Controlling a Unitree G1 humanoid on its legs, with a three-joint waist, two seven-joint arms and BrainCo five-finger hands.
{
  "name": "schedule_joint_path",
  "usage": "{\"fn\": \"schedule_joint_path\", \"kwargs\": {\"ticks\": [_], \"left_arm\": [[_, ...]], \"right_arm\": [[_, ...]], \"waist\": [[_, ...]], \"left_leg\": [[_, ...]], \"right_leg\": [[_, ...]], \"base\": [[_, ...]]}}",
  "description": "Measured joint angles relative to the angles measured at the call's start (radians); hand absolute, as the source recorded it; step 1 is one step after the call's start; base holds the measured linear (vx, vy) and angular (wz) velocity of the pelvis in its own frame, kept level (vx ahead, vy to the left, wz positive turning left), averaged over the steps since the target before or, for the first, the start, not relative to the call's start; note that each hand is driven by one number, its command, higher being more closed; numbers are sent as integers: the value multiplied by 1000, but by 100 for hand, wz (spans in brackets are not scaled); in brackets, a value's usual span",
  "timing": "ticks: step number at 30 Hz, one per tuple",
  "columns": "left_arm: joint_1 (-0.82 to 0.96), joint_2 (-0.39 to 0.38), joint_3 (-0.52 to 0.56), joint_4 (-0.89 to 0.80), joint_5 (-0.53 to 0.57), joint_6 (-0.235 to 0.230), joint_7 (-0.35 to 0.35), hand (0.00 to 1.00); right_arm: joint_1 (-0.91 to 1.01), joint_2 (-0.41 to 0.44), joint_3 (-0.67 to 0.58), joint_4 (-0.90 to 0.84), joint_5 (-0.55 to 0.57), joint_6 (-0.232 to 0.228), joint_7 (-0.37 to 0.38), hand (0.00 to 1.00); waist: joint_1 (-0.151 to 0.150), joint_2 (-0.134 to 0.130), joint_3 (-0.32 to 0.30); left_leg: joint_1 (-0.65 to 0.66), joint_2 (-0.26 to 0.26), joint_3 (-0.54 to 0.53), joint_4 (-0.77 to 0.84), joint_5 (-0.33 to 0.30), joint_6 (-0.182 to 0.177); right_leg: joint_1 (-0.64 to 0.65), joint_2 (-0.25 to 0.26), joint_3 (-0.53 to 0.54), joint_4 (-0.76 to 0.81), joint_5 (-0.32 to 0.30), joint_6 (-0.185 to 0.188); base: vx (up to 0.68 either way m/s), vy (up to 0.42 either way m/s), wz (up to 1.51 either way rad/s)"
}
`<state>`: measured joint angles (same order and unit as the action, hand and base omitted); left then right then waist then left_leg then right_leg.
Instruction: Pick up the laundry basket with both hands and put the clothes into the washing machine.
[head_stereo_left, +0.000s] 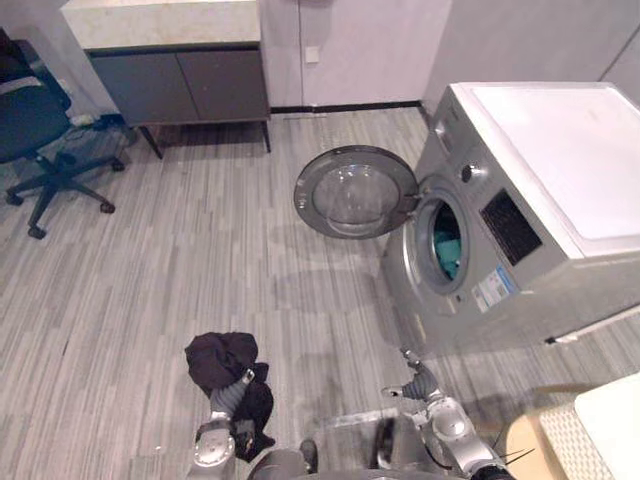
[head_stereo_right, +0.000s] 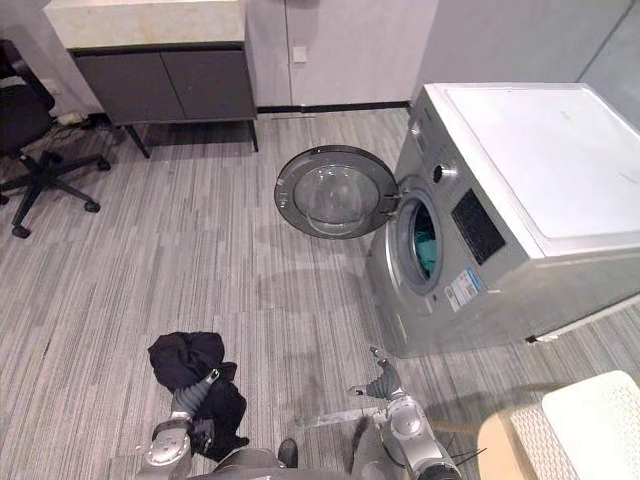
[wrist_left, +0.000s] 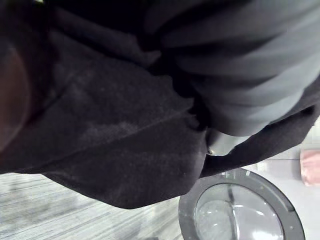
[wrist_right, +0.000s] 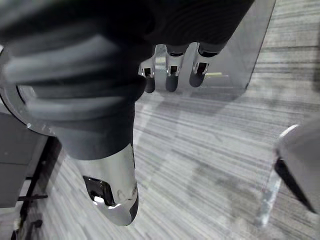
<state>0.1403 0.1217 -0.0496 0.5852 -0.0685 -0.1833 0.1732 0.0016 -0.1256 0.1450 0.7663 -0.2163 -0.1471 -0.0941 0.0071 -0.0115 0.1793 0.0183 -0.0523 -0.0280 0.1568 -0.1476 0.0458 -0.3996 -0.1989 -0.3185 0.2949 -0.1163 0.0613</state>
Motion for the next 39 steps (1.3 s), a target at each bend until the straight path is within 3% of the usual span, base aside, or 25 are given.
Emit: {"fn": "schedule_joint_path", "kwargs": {"ticks": [3, 4, 5, 6, 8, 9, 11, 12, 16, 18, 19, 20, 22, 23, 26, 27, 29, 30, 34, 37, 39], "left_arm": [[-18, 1, -37, -4, 1, 0, -4, 100], [-6, -1, -52, -16, 2, 0, -21, 100], [-1, -1, -70, -19, 2, 0, -21, 100], [-4, -3, -90, -19, 2, 0, -29, 100], [0, -17, -102, -19, 2, 0, -44, 100], [4, -31, -104, -20, 1, 0, -50, 100], [-7, -43, -116, -20, 1, 0, -65, 100], [-20, -53, -120, -20, 1, 0, -70, 100], [-48, -74, -120, -21, 3, 0, -82, 100], [-64, -76, -120, -21, 4, -1, -82, 100], [-65, -78, -120, -21, 4, -1, -82, 100], [-63, -79, -123, -20, 5, -1, -80, 100], [-46, -79, -136, -16, 7, -1, -79, 100], [-43, -73, -141, -12, 16, 1, -79, 100], [-47, -28, -144, -13, 26, 1, -79, 100], [-48, -17, -143, -13, 33, 1, -79, 100], [-40, -2, -131, -14, 37, 2, -78, 100], [-39, 2, -129, -14, 38, 3, -78, 100], [-51, 8, -105, -28, 42, 3, -78, 100], [-50, 17, -106, -34, 44, 4, -83, 100], [-39, 5, -112, -34, 66, 10, -88, 100]], "right_arm": [[5, 0, -36, 4, 1, 2, 2, 0], [17, -1, -60, 5, 3, 2, 6, 0], [20, -1, -75, 6, 5, 2, 6, 0], [20, -2, -92, 16, 9, 3, 6, 0], [21, -6, -95, 29, 11, 4, 6, 0], [23, 0, -92, 27, 21, 4, 5, 0], [23, 3, -96, 22, 40, 2, 1, 0], [21, 2, -100, 23, 46, 2, 1, 0], [3, -8, -131, 36, 45, 2, -10, 0], [2, -9, -139, 46, 41, 2, -20, 0], [3, -11, -138, 46, 37, 2, -21, 0], [5, -14, -136, 50, 33, 2, -29, 0], [8, -28, -131, 54, 27, 2, -35, 0], [15, -27, -127, 56, 26, 3, -37, 0], [50, 5, -104, 55, 18, 4, -35, 0], [51, 12, -100, 56, 17, 5, -34, 0], [36, 17, -91, 59, 9, 7, -32, 0], [28, 20, -91, 63, 9, 7, -32, 0], [4, 26, -90, 72, 10, 10, -32, 0], [4, 22, -94, 73, 10, 11, -32, 0], [7, 12, -96, 76, 12, 17, -34, 0]], "waist": [[-14, -19, 6], [-39, -8, 7], [-48, 6, 4], [-47, 18, 8], [-44, 49, 17], [-34, 57, 19], [-20, 43, 24], [-18, 36, 25], [-13, 33, 33], [-13, 35, 39], [-13, 37, 39], [-12, 64, 34], [-4, 109, 20], [2, 102, 17], [1, 20, -7], [-1, 2, -8], [7, 7, -5], [6, 10, -3], [1, 37, 4], [-17, 40, 4], [-20, 39, 5]], "left_leg": [[49, -13, -53, -3, -45, -52], [72, -2, -82, 17, -84, -76], [60, 10, -75, 65, -103, -102], [-2, 38, -28, 226, -109, -120], [-93, 128, 73, 512, -59, -188], [-148, 206, 134, 674, -73, -180], [-195, 245, 187, 730, -99, -137], [-215, 240, 201, 681, -110, -119], [-251, 173, 88, 351, -107, -125], [-249, 137, -70, 157, -70, -174], [-248, 136, -97, 124, -61, -189], [-246, 153, -140, 79, -35, -209], [-235, 195, -134, 87, 1, -203], [-227, 186, -92, 124, 57, -168], [-200, 125, 48, 69, 36, -133], [-186, 112, 93, 55, 32, -125], [-149, 106, 221, 51, 32, -66], [-140, 105, 244, 49, 30, -60], [-71, 117, 362, -14, 29, -51], [-62, 133, 382, -21, 32, -56], [-92, 175, 417, 126, 14, -84]], "right_leg": [[-9, 6, -1, -65, 60, -27], [-6, 9, 4, -11, 97, -69], [-4, 8, -11, 17, 106, -76], [17, 26, -22, 24, 114, -86], [111, 103, -30, -39, 125, -122], [183, 160, -14, -89, 118, -152], [259, 193, 26, -129, 102, -172], [285, 197, 57, -146, 101, -170], [335, 198, 190, -162, 86, -142], [369, 200, 283, -161, 64, -107], [372, 204, 308, -160, 59, -99], [375, 224, 373, -153, 44, -71], [358, 266, 457, -130, 17, -34], [347, 260, 523, -106, -14, -8], [277, 160, 574, -64, -28, 31], [255, 137, 571, -45, -26, 39], [222, 89, 453, -9, -19, 46], [217, 77, 404, -3, -19, 45], [222, -16, -57, -13, 16, 0], [241, 9, -83, -53, 30, -5], [275, 30, -47, -102, 41, -10]], "base": [[463, -198, 70], [479, -237, 69], [560, -294, 67], [439, -260, 30], [461, -270, -14], [401, -183, -51], [465, -179, -79], [433, -148, -82], [384, 1, -111], [300, 178, -120], [227, 237, -136], [179, 311, -158], [155, 392, -179], [139, 456, -159], [107, 390, -116], [64, 203, -104], [92, 240, -136], [130, 204, -125], [120, 55, -88], [114, -76, -40], [103, -120, -51]]}}
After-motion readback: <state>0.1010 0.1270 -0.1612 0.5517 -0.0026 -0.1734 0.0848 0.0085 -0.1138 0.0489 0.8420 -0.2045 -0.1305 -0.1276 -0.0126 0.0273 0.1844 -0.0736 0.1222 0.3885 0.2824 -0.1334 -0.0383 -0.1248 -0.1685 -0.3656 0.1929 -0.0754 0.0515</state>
